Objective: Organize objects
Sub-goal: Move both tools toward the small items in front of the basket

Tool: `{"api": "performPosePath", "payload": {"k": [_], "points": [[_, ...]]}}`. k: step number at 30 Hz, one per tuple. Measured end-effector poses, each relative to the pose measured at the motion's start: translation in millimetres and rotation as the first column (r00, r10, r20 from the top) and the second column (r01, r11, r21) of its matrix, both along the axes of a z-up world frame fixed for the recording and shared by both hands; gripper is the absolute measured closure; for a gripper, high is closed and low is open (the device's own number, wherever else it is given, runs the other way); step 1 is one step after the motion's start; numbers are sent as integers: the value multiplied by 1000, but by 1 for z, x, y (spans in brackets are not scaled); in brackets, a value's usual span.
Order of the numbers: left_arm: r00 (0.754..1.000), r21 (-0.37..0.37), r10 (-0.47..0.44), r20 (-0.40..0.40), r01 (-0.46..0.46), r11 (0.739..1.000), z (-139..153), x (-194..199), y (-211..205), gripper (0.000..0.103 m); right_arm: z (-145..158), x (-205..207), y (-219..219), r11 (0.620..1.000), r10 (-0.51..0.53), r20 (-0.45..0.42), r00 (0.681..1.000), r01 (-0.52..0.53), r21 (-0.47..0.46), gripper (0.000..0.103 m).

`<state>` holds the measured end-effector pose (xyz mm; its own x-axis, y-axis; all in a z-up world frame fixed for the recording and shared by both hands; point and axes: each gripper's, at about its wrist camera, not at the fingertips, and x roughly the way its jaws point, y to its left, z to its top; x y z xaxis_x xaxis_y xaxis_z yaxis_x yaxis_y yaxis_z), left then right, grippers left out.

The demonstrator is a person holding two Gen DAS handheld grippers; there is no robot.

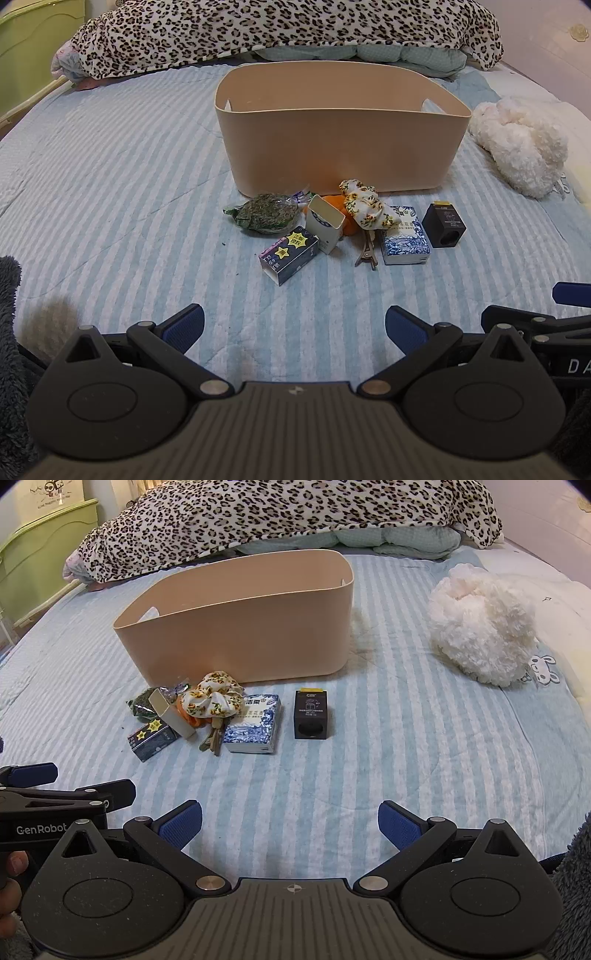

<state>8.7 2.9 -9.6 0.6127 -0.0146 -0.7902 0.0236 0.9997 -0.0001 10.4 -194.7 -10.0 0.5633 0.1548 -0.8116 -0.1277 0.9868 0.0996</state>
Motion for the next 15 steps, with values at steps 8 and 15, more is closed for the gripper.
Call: {"api": "performPosePath", "payload": {"k": [8,15], "points": [[1000,6,-1,-5,1,1000,-2,1,-2,0,0,1,0,1000,3,-3,1000,-3,0,0],[1000,7,0,-10,0,1000,-3,1,-2,0,0,1,0,1000,0,-2,1000,0,2,0]]}}
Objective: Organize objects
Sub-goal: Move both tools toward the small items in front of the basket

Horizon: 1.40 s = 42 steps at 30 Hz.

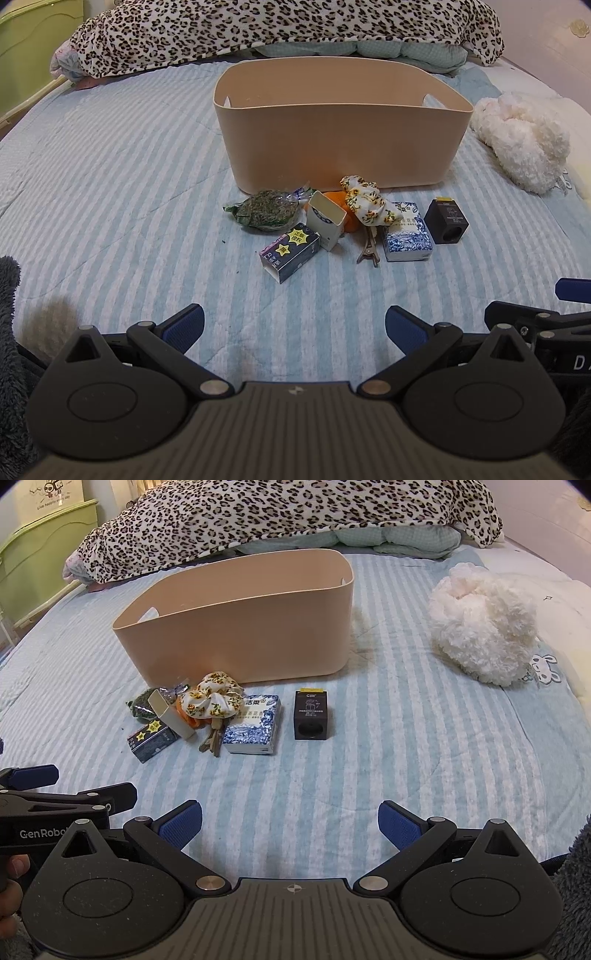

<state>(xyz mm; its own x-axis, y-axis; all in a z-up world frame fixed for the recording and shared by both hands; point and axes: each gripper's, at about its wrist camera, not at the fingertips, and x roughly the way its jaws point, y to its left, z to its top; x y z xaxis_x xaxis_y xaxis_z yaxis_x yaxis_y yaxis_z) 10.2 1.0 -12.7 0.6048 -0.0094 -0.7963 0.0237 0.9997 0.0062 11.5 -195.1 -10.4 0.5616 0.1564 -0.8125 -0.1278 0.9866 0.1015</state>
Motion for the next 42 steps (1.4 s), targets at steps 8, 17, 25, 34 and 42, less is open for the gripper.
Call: {"api": "performPosePath", "payload": {"k": [8,17,25,34,42], "points": [[1000,3,-3,-4,3,1000,-1,1,1,0,0,1,0,1000,4,0,1000,-4,-2,0],[1000,8,0,-8,0,1000,-1,6,2,0,-1,6,1,1000,12,-8,1000,-11,3,0],[1000,11,14,-19,-14,1000,-1,19,10,0,-2,16,1,1000,9,-15,1000,-9,4,0],[999,31,14,-44,-13,999,-14,41,19,0,-5,37,3,1000,11,-42,999,-12,-11,0],[997,46,-4,-73,7,999,-36,64,21,0,-15,65,0,1000,-22,-75,997,21,-21,0]]}}
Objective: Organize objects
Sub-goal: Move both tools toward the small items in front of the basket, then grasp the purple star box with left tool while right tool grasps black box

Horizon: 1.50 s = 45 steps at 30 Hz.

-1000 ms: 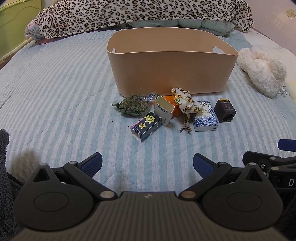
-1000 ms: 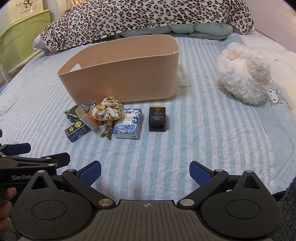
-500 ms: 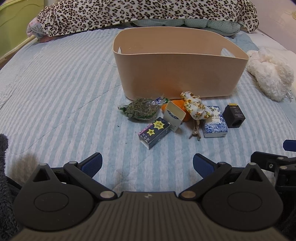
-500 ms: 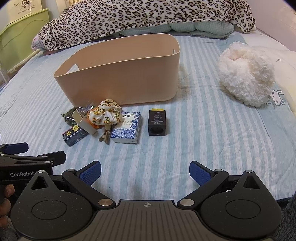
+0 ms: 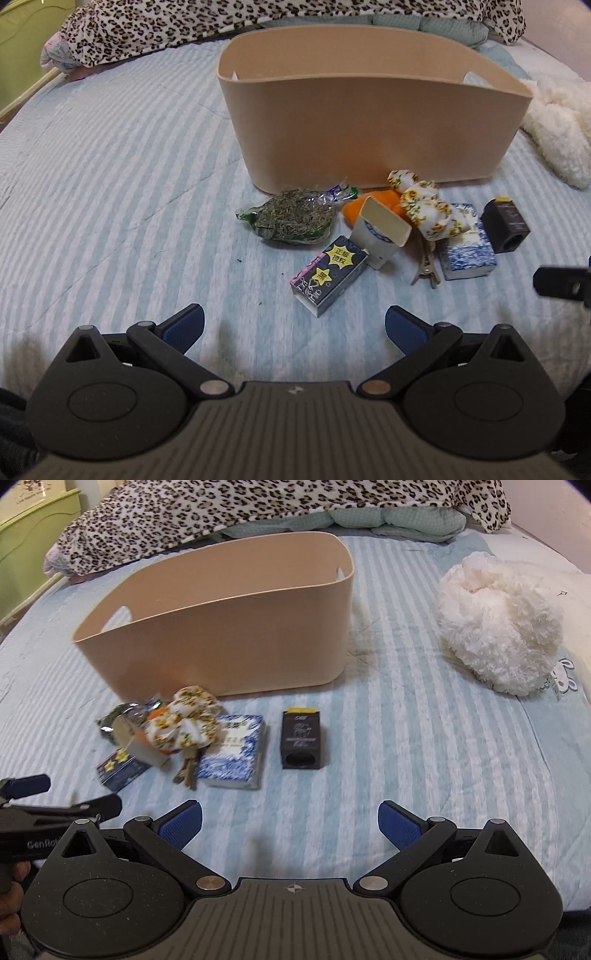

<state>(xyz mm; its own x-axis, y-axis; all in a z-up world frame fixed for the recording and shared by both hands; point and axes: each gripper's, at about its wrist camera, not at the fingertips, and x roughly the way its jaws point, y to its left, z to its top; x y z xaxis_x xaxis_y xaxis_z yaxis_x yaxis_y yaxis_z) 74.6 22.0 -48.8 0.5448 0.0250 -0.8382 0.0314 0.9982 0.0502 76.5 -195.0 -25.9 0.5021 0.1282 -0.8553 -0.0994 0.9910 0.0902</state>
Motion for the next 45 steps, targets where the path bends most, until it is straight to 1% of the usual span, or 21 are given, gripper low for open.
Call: {"api": "performPosePath", "payload": {"k": [3,6,11,12,14,16,18,22,26,27,30,31,33,35,40,41,42,45], "points": [[1000,-18,-3,3,3,1000,-6,7,4,0,-5,13,-2,1000,-11,-4,1000,11,2,0],[999,-41,-29,15,30,999,-10,11,4,0,-9,23,-5,1000,-24,0,1000,24,10,0],[998,-17,-56,25,57,998,-20,17,0,1,-17,34,-1,1000,-26,20,999,27,-11,6],[998,-18,-58,27,59,998,-22,19,0,5,-19,35,1,1000,-22,22,1000,22,-14,7],[998,-21,-62,26,63,998,-24,22,0,16,-24,39,4,1000,-15,24,1000,16,-22,9],[997,-27,-71,36,72,997,-25,24,0,16,-29,43,5,999,-13,23,1000,14,-33,11],[996,-37,-83,41,85,996,-25,26,-1,18,-35,46,6,999,-14,20,1000,14,-36,16],[993,-49,-103,56,106,993,-27,30,-3,19,-39,48,7,1000,-13,45,999,14,-23,18],[988,-42,-136,73,139,989,-27,31,-9,30,-40,48,9,1000,-4,83,997,6,-30,26],[987,-41,-142,76,145,989,-27,31,-10,34,-40,48,9,1000,-3,87,996,5,-26,28],[984,-46,-158,84,162,986,-28,30,-12,40,-40,49,8,1000,-2,94,996,2,2,43],[983,-47,-164,86,169,985,-28,30,-13,42,-39,49,7,1000,-3,95,995,2,14,46],[981,-50,-173,86,178,983,-27,27,-12,53,-40,49,6,999,-6,95,995,3,36,63],[979,-51,-182,90,187,981,-26,26,-13,59,-40,49,5,999,-6,92,996,3,42,72],[978,-40,-188,87,192,981,-25,23,-13,69,-42,46,6,999,12,89,996,-16,52,73],[978,-39,-189,85,193,980,-25,22,-13,76,-41,45,7,999,18,90,996,-22,47,73],[978,-41,-190,84,194,980,-25,21,-13,78,-41,44,8,999,22,92,996,-26,43,74],[978,-35,-189,85,192,981,-25,18,-14,78,-39,40,7,998,25,90,996,-29,48,74]]}}
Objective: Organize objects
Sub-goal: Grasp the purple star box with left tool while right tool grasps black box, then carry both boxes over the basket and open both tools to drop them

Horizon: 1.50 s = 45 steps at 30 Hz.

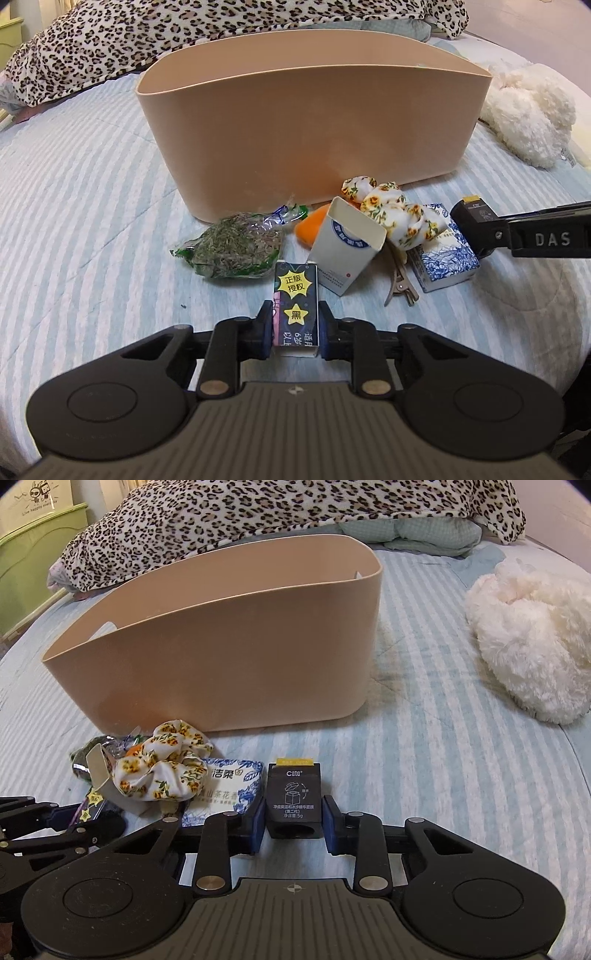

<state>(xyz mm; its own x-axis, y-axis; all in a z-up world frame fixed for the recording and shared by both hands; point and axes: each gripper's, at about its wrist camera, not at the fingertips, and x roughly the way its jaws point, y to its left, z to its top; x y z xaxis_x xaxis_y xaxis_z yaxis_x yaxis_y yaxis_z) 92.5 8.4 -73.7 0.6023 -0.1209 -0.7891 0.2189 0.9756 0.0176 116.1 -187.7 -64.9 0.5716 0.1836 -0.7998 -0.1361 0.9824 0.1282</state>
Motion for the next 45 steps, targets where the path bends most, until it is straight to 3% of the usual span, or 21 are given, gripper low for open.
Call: {"api": "performPosePath", "payload": {"k": [7,16,24,34,40,45], "points": [[1000,-10,27,13,-26,1000,11,-11,3,78,14,-13,-7,999,-13,20,1000,13,30,74],[992,-44,63,106,-59,997,53,-28,14,78,53,-27,-11,997,-7,93,996,1,72,74],[973,-48,104,206,-97,994,98,-23,28,78,100,-26,-10,996,9,208,978,-28,89,74],[944,-25,121,308,-119,993,140,18,30,78,137,5,5,995,46,308,950,-71,70,74],[957,-8,82,279,-83,997,144,57,14,78,141,27,14,996,53,321,946,-75,57,74],[973,25,71,220,-79,997,125,96,0,78,129,53,23,997,60,306,950,-71,25,74]]}}
